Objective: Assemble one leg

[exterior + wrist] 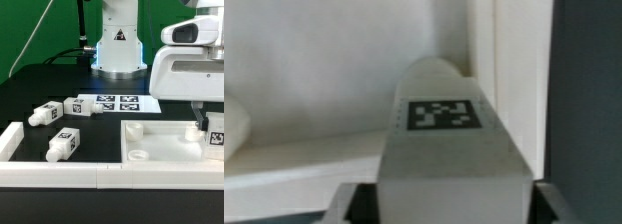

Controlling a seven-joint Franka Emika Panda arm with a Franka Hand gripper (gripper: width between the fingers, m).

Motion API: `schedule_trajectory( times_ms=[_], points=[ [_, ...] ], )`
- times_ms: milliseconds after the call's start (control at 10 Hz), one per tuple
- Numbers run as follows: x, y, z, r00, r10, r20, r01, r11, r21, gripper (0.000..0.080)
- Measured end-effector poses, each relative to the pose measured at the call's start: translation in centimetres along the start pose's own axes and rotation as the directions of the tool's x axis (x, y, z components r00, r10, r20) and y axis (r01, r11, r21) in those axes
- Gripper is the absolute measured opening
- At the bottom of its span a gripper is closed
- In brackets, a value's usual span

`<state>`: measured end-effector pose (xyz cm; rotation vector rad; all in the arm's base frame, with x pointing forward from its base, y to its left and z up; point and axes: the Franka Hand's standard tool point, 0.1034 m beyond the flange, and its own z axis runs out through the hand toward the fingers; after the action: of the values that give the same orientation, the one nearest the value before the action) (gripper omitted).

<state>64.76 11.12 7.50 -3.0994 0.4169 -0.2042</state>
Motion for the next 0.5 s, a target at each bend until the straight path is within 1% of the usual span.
schedule_trajectory(
  times_ms=[100, 200, 300, 400, 500],
  points=[
    [-0.04, -0.02, 0.04, 0.995, 0.100, 0.000, -0.100, 0.995, -0.002, 0.0285],
    [-0.04, 0.12, 0.06, 0.972, 0.234, -0.004, -0.234, 0.972, -0.012, 0.0285],
    [-0.02, 0.25, 0.07, 0.946, 0.325, -0.003, -0.325, 0.946, -0.014, 0.0285],
    [-0.11, 0.36, 0.05, 0.896, 0.444, 0.006, -0.444, 0.896, -0.019, 0.0285],
    [-0.25, 0.38, -0.03, 0.808, 0.589, 0.015, -0.588, 0.808, -0.033, 0.0285]
  ],
)
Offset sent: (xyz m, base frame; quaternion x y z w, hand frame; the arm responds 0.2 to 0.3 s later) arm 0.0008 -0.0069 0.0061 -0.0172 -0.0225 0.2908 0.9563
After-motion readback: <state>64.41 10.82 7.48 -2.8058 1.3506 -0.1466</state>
